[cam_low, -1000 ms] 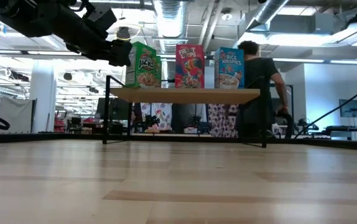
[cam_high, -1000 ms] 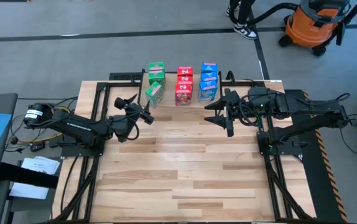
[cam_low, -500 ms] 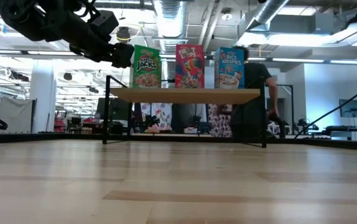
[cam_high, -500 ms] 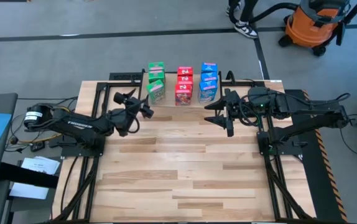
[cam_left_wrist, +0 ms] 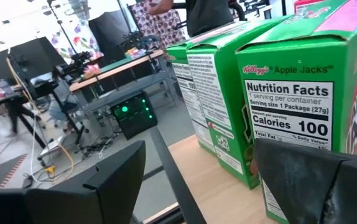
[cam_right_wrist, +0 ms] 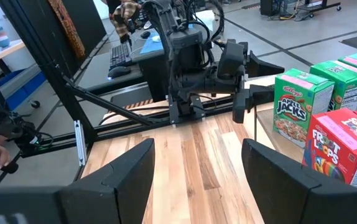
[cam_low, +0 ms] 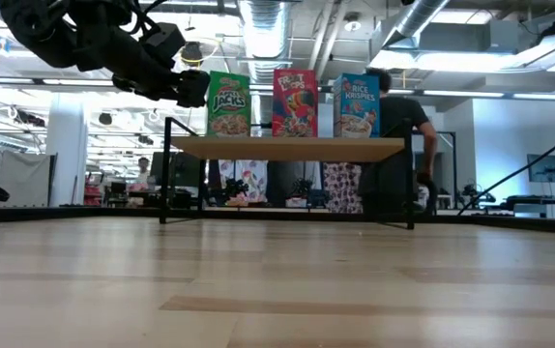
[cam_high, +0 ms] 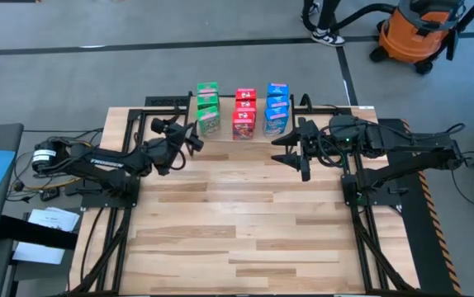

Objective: Stack cereal on shelf
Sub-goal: Put the green cereal on the shelf aligned with the other green cereal box

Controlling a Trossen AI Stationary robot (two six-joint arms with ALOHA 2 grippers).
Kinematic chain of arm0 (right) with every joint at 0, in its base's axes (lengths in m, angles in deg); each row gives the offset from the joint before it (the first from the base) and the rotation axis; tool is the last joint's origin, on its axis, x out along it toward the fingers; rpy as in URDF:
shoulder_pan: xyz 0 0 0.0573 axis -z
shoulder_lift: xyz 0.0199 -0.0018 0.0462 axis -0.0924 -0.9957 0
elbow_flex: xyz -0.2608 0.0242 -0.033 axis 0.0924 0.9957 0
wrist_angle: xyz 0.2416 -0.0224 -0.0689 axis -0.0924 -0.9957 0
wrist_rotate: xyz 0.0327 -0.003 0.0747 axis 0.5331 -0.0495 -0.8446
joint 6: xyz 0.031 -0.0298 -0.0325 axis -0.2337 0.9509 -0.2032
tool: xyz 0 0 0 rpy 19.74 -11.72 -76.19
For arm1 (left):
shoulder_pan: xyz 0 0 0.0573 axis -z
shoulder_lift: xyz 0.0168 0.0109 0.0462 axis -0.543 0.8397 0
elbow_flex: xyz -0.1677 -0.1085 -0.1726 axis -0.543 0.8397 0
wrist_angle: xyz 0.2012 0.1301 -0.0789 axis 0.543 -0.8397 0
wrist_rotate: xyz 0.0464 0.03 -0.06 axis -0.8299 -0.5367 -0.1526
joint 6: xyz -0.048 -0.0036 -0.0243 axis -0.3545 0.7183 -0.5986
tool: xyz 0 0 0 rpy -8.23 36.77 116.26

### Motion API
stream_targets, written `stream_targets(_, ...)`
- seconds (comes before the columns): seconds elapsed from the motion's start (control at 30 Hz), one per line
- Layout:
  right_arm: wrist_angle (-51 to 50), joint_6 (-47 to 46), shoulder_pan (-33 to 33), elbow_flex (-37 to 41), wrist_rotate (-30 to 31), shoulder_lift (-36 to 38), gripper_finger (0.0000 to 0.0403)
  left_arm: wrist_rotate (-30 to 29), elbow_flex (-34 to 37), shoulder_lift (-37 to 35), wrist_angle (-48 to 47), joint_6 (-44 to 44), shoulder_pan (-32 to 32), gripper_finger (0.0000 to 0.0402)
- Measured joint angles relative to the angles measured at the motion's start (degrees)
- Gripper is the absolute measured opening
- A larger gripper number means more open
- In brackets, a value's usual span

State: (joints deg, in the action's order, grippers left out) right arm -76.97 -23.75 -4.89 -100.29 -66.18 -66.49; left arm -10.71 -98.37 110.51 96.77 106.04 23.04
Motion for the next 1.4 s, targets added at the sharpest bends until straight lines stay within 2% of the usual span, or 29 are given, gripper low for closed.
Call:
stream_targets(0.5, 0.00, 0.00, 0.00, 0.00, 0.00, 0.00, 0.0266, 6.20, 0.00, 0.00, -0.02, -0.62, -2.66, 0.0289)
stream_targets(0.9, 0.01, 0.00, -0.01, 0.00, -0.01, 0.00, 0.0266, 2.46, -0.04, -0.89, -0.10, 3.02, -0.90, 0.0289)
stream_targets(1.1, -0.24, 0.00, 0.01, 0.00, 0.00, 0.00, 0.0266, -1.69, -0.07, -4.59, -0.10, 6.04, 1.86, 0.0289)
stream_targets(1.4, -0.88, 0.00, 0.01, 0.00, 0.00, 0.00, 0.0266, -1.13, -0.07, -11.44, -0.26, 6.99, 8.60, 0.0289)
